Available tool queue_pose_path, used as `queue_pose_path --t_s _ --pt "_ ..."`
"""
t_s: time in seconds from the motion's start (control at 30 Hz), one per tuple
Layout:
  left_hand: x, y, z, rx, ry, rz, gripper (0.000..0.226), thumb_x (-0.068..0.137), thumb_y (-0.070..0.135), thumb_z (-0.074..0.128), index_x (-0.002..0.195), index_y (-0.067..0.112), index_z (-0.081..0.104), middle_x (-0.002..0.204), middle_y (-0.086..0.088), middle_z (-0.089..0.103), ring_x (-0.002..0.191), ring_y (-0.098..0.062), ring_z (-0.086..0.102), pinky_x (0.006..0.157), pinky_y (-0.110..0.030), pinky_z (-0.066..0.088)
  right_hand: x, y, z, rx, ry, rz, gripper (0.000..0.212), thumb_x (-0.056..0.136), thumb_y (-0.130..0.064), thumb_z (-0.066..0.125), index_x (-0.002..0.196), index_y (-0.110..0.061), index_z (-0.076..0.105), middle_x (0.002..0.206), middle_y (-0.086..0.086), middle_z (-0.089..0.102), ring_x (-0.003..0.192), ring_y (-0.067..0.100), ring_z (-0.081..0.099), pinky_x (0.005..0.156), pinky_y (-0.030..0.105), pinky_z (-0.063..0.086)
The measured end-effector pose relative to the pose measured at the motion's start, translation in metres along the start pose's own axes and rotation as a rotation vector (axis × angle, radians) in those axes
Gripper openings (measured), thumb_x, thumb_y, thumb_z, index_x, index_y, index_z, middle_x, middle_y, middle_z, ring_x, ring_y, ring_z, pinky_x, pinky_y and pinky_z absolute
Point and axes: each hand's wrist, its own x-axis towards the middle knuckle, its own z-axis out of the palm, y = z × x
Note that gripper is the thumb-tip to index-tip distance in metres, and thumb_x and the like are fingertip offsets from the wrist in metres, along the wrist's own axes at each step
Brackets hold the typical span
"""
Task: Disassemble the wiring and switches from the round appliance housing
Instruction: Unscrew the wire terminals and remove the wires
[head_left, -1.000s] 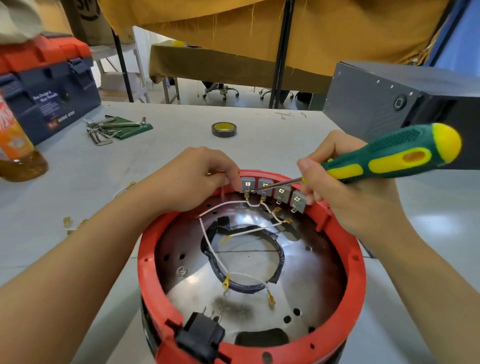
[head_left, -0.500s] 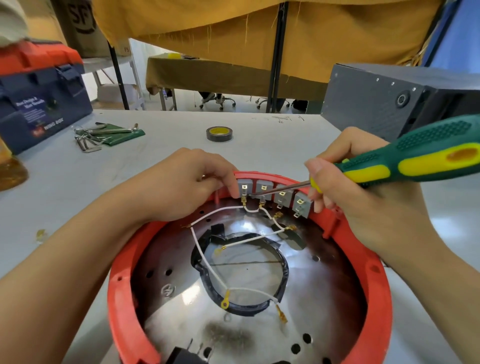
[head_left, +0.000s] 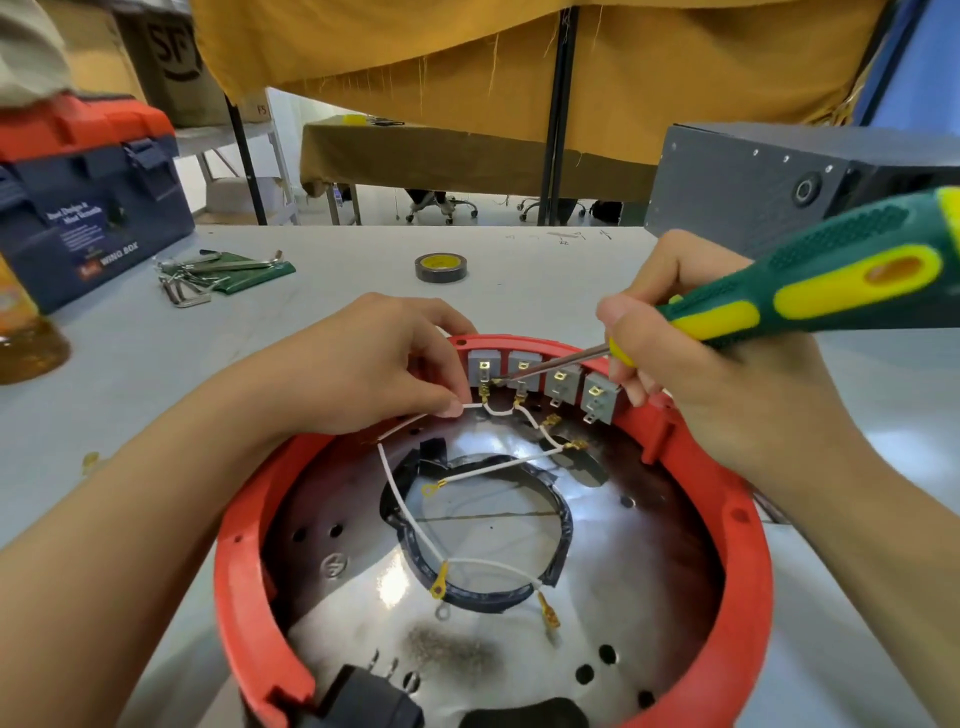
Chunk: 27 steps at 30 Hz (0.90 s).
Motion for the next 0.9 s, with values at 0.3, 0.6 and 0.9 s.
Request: queue_pose_path --t_s 0.3,0.6,0.9 --pt "0.001 0.002 -0.001 0.029 -0.001 -0.007 0.011 0.077 0.015 0.074 0.074 0.025 0.077 0.116 0.02 0.056 0.095 0.002 0.057 0.083 -0.009 0.037 0.007 0.007 0.001 0.265 0.1 0.121 0.026 0.088 -0.009 0.053 0.064 -0.012 0.042 0.045 -0.003 0.046 0.042 0.014 0.04 0.041 0.022 0.035" --pt "0.002 0.001 -0.001 0.06 0.009 -0.026 0.011 0.077 0.016 0.074 0.076 0.026 0.077 0.129 0.015 0.055 0.107 -0.004 0.055 0.089 -0.013 0.036 0.011 0.014 0.002 0.374 0.153 0.197 0.033 0.081 -0.013 0.054 0.051 -0.025 0.048 0.052 0.006 0.046 0.04 0.013 0.036 0.039 0.016 0.031" --pt "0.001 0.0 -0.001 0.05 0.007 -0.038 0.011 0.076 0.018 0.073 0.074 0.029 0.076 0.114 0.033 0.046 0.107 0.004 0.052 0.082 0.003 0.029 0.003 0.005 0.004 0.223 0.113 0.04 0.027 0.089 -0.009 0.051 0.065 -0.015 0.043 0.047 -0.003 0.045 0.043 0.013 0.043 0.042 0.031 0.034"
